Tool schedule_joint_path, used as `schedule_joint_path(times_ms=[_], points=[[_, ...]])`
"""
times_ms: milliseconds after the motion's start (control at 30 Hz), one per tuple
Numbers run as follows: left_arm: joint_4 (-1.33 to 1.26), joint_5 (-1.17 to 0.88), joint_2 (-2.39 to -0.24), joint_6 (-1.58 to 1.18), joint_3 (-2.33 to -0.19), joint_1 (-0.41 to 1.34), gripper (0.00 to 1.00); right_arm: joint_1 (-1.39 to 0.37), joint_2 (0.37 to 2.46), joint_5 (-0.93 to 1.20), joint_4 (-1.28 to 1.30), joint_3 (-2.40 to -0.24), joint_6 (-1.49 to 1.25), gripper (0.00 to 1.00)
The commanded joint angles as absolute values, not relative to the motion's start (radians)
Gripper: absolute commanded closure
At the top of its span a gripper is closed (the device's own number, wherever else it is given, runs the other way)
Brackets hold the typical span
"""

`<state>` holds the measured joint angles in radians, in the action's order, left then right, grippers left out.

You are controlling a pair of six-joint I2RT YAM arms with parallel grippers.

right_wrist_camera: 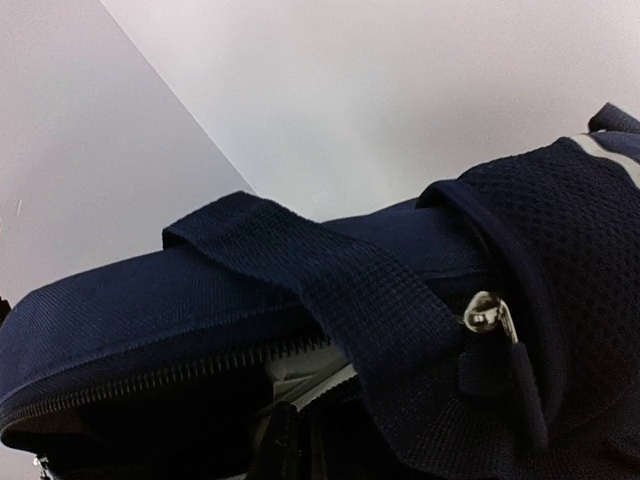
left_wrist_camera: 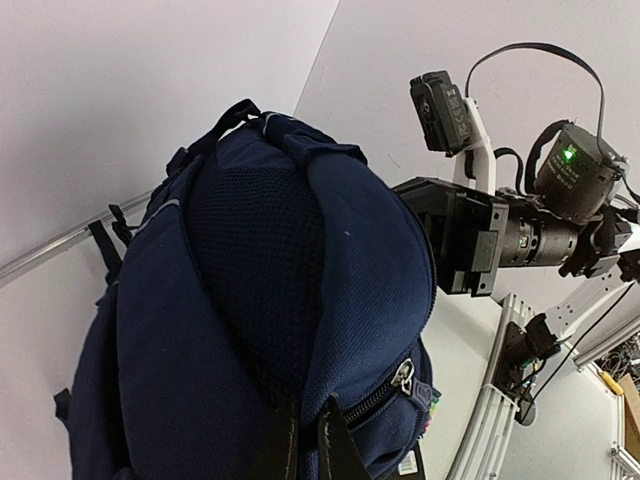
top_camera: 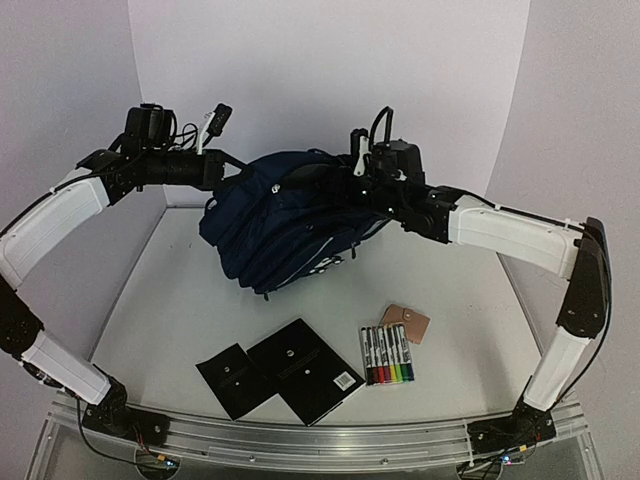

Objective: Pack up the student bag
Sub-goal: Adjust the student bag at the center of the board.

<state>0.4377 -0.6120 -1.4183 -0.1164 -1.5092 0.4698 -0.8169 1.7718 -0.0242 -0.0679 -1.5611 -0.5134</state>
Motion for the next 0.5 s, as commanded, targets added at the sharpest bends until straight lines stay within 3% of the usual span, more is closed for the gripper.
schedule_joint_path(times_ms=[0, 67, 233, 333, 467], points=[[0.326, -0.696, -1.421, -0.200, -1.542, 0.466, 1.00, -0.832, 1.670, 0.125, -0.056, -1.557, -0.440, 0.66], [0.319, -0.712, -1.438, -0.219, -1.556, 0.466, 1.00, -0.833, 1.643, 0.196, -0.032, -1.567, -0.425, 0.53], [0.297, -0.782, -1.505, -0.222, -1.580, 0.468, 1.00, -0.859, 1.593, 0.325, 0.000, -1.542, -0.432, 0.43], [0.284, -0.810, -1.536, -0.204, -1.581, 0.469, 1.00, -0.907, 1.571, 0.338, 0.009, -1.486, -0.442, 0.46], [0.278, -0.838, -1.572, -0.196, -1.591, 0.472, 1.00, -0.977, 1.574, 0.288, 0.023, -1.398, -0.487, 0.59]])
